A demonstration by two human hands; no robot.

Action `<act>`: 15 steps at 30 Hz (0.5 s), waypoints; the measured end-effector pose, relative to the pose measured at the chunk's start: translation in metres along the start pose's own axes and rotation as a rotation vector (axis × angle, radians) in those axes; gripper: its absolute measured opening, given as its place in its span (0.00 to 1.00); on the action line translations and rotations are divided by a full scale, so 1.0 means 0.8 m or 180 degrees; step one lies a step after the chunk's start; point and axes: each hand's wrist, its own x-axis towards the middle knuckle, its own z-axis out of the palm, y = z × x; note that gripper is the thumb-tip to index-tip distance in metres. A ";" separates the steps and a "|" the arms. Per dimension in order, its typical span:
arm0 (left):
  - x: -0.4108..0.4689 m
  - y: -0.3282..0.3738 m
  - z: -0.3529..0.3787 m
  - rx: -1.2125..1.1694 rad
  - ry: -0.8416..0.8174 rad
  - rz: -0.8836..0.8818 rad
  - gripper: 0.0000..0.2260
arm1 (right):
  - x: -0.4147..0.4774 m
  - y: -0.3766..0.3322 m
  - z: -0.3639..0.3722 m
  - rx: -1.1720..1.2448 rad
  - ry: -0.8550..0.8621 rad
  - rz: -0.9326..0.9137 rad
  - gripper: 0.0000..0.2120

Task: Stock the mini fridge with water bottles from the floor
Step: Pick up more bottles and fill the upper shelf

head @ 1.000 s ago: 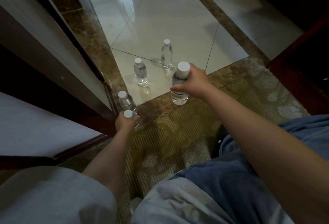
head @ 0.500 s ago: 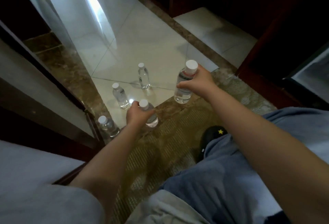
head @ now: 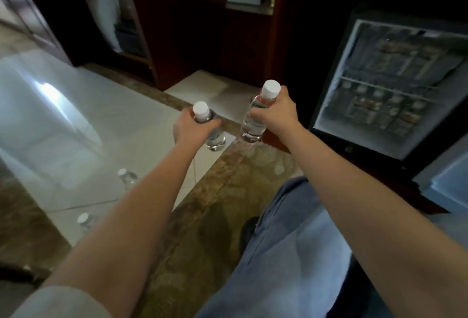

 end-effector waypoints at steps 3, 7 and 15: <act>0.011 0.060 0.043 -0.0059 -0.0091 0.0275 0.27 | 0.019 0.006 -0.052 -0.0012 0.0321 0.0006 0.26; 0.010 0.135 0.106 -0.0124 -0.0398 0.0674 0.25 | 0.042 0.020 -0.128 -0.0068 0.0628 0.0077 0.26; -0.015 0.252 0.239 -0.0395 -0.0974 0.0951 0.23 | 0.076 0.068 -0.271 -0.0177 0.1245 0.0327 0.28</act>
